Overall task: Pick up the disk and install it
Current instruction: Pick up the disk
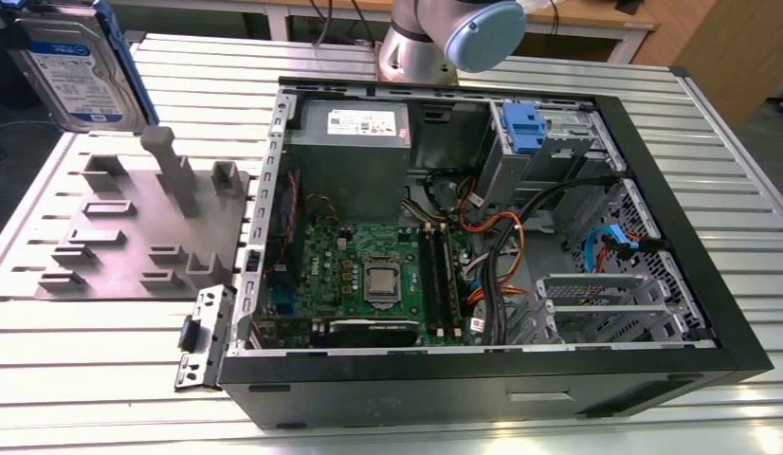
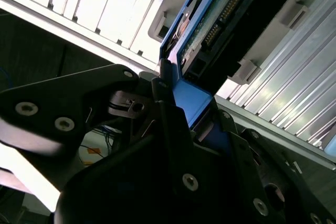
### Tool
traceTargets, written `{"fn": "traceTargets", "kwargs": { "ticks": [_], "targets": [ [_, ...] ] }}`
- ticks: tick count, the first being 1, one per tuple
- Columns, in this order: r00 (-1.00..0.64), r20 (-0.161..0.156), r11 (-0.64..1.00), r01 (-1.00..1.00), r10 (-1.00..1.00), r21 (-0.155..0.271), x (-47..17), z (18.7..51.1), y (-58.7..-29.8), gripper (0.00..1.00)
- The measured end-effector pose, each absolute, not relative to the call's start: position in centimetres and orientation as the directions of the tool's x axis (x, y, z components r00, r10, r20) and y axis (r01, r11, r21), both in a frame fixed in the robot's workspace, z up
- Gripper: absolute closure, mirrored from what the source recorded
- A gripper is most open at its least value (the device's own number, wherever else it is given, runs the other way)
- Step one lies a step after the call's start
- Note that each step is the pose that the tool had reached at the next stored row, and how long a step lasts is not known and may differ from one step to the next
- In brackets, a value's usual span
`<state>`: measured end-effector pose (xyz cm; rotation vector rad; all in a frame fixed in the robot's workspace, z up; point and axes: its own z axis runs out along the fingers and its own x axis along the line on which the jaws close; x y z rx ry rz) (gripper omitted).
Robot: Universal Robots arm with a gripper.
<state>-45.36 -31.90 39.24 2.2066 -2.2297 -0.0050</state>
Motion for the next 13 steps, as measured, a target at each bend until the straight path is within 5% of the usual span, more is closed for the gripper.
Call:
{"fn": "traceTargets", "kwargs": {
  "ticks": [13],
  "targets": [
    [-0.010,0.001,0.010,-1.000,-1.000,0.005,-45.4,40.5,-31.9,0.64]
  ]
}}
